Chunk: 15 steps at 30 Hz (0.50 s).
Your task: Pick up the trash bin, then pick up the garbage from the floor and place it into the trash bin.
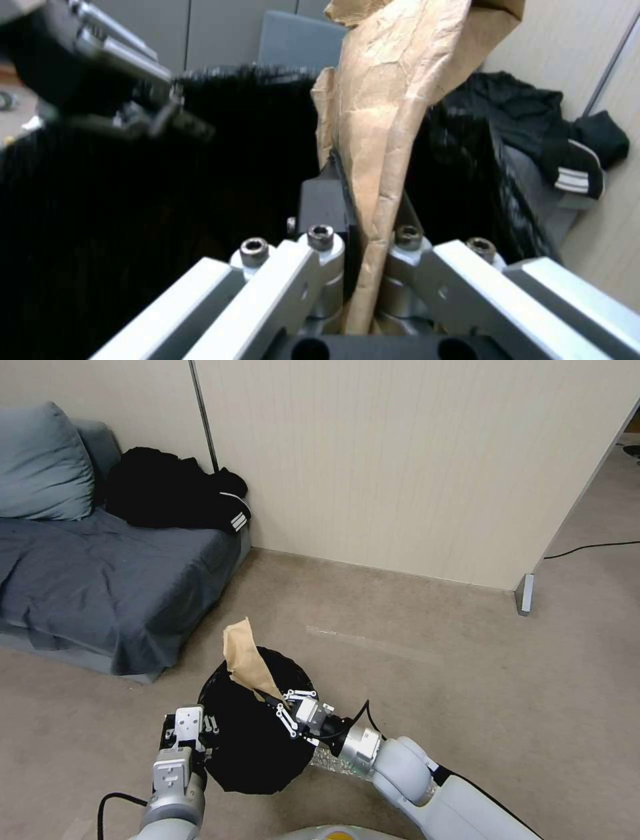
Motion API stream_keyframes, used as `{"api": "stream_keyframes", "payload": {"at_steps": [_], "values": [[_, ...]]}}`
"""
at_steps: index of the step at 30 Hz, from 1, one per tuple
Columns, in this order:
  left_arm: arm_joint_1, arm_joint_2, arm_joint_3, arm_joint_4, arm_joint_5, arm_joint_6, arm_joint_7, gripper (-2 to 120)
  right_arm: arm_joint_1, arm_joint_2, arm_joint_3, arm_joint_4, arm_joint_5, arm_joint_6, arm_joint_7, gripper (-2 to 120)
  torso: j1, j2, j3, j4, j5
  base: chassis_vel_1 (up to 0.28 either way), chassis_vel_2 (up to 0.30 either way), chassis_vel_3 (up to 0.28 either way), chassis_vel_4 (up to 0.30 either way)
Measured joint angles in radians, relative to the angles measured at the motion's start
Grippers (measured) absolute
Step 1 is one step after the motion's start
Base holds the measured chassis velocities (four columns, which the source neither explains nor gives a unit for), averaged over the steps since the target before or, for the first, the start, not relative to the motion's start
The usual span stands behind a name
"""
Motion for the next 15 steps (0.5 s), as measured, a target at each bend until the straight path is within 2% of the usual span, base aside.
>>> {"api": "stream_keyframes", "payload": {"at_steps": [6,9,10,14,15], "values": [[-0.001,-0.001,0.001,0.0,0.0,0.0,0.0,1,-0.012,-0.002,0.006,-0.01,-0.012,0.001,-0.007,0,0.0,0.0,0.0,0.0001,0.0,0.0,0.0,0.0,0.0],[-0.004,-0.001,0.001,-0.003,0.0,0.0,0.0,1,-0.018,-0.014,0.006,-0.004,-0.02,0.001,-0.009,14,0.0,0.0,0.0,0.0001,0.0001,0.0,0.0,0.0,0.0],[-0.004,-0.001,0.001,-0.003,0.0,0.0,0.0,1,-0.018,-0.014,0.006,-0.004,-0.02,0.001,-0.009,14,0.0,0.0,0.0,0.0001,0.0001,0.0,0.0,0.0,0.0],[-0.008,-0.003,0.0,-0.003,0.0,0.0,0.0,1,-0.026,-0.04,0.003,0.013,-0.022,-0.001,-0.01,33,0.0,0.0,0.0,0.0001,0.0,0.0,0.0,0.0,0.0],[-0.008,-0.003,0.0,-0.003,0.0,0.0,0.0,1,-0.026,-0.04,0.003,0.013,-0.022,-0.001,-0.01,33,0.0,0.0,0.0,0.0001,0.0,0.0,0.0,0.0,0.0]]}}
